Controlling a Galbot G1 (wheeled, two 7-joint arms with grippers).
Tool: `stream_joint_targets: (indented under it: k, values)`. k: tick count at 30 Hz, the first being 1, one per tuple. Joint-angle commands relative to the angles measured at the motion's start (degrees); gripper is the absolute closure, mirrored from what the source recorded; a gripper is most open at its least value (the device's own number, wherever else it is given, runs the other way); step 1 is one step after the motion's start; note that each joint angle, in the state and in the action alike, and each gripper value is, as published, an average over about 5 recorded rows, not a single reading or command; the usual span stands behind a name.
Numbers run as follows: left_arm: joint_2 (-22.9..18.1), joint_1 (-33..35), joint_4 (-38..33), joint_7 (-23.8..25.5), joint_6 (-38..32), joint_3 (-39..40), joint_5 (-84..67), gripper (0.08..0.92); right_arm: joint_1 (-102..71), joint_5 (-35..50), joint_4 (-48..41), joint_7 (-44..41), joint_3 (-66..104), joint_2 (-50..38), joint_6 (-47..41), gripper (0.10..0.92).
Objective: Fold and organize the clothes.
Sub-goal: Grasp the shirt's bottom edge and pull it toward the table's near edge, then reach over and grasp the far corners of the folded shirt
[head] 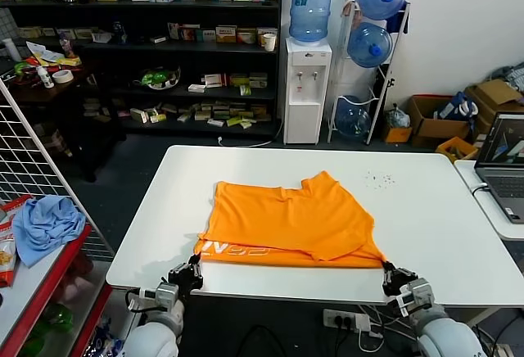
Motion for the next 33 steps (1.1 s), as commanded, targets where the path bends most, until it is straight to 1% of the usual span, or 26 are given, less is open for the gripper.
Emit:
stream_joint_targets:
  k: [1, 7, 10, 13, 20, 23, 26, 30, 33]
  values:
    - [1.6, 10.0, -7.5, -0.4, 0.4, -0.8, 0.4, 0.898, -7.7, -0.2, 7.9, 1.4, 0.7, -1.0, -2.7, 0.900]
    - [2.3, 14.4, -9.7, -0.8, 0.8, -1.7, 0.8, 0.898, -9.2, 0.1, 9.9, 1.5, 1.4, -1.8, -3.9, 0.900]
    - [2.8, 15.8, -10.9, -0.5, 0.9, -2.5, 1.5, 0.876, -9.4, 0.3, 11.0, 1.5, 1.7, -2.3, -4.4, 0.867]
    - [3.3, 16.3, -13.0, -0.4, 1.1, -3.2, 1.8, 0.807, -9.1, 1.5, 12.3, 1.8, 2.3, -3.0, -5.1, 0.791]
    - [5.4, 14.9, -17.5, -0.2, 1.9, -5.5, 1.1, 0.599, -5.3, 8.5, 14.7, 3.9, 4.6, -5.4, -4.6, 0.601]
    - [6.2, 10.9, -16.7, -0.1, 2.3, -6.2, 0.0, 0.512, -0.2, 11.9, 13.2, 4.4, 4.3, -6.5, -2.2, 0.514]
    - [6.6, 4.6, -13.7, -0.1, 2.7, -6.0, -1.4, 0.426, 6.4, 14.5, 8.3, 3.1, 2.5, -7.5, 0.7, 0.428]
    - [6.4, -4.8, -7.4, 0.2, 2.9, -3.0, -3.4, 0.313, 16.2, 17.5, -0.1, -0.1, -0.3, -7.7, 2.8, 0.315]
    - [5.0, -13.1, -0.5, 0.4, 2.2, 0.2, -5.6, 0.231, 24.4, 18.0, -7.3, -2.7, -3.2, -6.9, 2.2, 0.241]
